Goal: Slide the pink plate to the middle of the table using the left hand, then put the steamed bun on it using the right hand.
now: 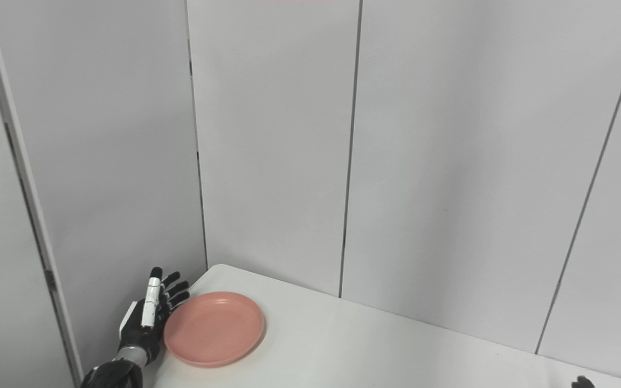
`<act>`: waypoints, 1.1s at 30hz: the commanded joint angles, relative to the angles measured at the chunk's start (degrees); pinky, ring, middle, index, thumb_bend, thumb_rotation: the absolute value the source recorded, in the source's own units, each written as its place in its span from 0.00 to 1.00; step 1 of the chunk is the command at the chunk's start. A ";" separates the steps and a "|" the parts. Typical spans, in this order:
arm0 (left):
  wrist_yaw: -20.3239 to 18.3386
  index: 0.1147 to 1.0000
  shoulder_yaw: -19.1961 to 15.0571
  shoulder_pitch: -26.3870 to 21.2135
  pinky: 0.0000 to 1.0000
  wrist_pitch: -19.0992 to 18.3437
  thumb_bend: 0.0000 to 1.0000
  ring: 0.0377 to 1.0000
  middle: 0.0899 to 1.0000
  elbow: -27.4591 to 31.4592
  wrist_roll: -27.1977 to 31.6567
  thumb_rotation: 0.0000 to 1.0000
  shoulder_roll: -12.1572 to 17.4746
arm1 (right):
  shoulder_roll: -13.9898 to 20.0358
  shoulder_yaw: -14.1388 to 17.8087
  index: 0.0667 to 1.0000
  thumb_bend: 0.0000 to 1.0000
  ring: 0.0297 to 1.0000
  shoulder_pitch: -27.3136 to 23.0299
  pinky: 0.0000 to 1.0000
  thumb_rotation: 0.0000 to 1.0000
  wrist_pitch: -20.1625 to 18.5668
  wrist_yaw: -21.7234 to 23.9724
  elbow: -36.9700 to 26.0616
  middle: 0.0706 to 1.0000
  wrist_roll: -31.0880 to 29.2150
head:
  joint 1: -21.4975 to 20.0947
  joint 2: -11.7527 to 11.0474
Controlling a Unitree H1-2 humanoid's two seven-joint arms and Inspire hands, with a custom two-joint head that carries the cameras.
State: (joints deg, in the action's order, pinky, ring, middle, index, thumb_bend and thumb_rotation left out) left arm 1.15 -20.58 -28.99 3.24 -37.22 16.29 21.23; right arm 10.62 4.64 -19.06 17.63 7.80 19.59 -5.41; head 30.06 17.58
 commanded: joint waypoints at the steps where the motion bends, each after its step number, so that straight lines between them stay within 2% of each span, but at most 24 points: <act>1: -1.09 0.82 0.03 -1.61 0.86 1.37 0.90 0.84 0.82 1.20 0.11 1.00 1.40 | -0.77 -0.16 1.00 0.06 1.00 3.18 1.00 1.00 -0.48 -0.13 1.70 1.00 -0.34 | -0.04 0.13; 6: -1.49 0.82 0.26 -1.74 0.86 1.52 0.91 0.85 0.82 1.70 0.30 1.00 1.09 | -0.78 -0.08 1.00 0.06 1.00 3.30 1.00 1.00 -0.40 0.13 1.50 1.00 -0.78 | -0.02 0.24; 15: -3.06 0.83 2.98 -2.14 0.87 1.52 0.91 0.86 0.84 1.97 -0.74 1.00 0.77 | -0.52 -0.17 1.00 0.04 1.00 3.17 1.00 1.00 0.75 -0.12 2.08 1.00 0.11 | 0.04 0.45; 20: -3.26 0.84 3.72 -2.30 0.87 1.21 0.90 0.86 0.84 2.54 -0.71 1.00 0.23 | -0.41 -0.09 1.00 0.05 1.00 3.27 1.00 1.00 -0.15 -0.01 1.67 1.00 -0.08 | 0.14 0.53; 23: -2.43 0.83 4.20 -2.39 0.87 0.19 0.89 0.85 0.83 3.47 -1.19 1.00 -0.43 | -0.29 -0.04 1.00 0.04 1.00 3.16 1.00 1.00 -0.04 0.22 1.89 1.00 -0.34 | 0.27 0.56; 26: -2.45 0.84 4.53 -2.39 0.91 -0.98 0.88 0.88 0.85 4.03 -1.20 1.00 -0.80 | -0.13 -0.07 1.00 0.04 1.00 3.01 1.00 1.00 0.26 0.13 2.50 1.00 -0.06 | 0.27 0.59; 33: -3.15 0.86 5.35 -2.49 0.92 -1.14 0.87 0.89 0.86 4.18 -1.62 1.00 -1.03 | -0.09 0.00 1.00 0.07 1.00 2.87 1.00 1.00 0.03 0.19 3.06 1.00 -0.28 | 0.23 0.69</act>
State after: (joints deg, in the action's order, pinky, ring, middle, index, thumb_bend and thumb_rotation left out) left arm -1.19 -15.50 -29.10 1.25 -34.81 15.28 18.95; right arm 10.78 4.60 -19.05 17.62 7.99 19.76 -5.28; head 30.32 18.19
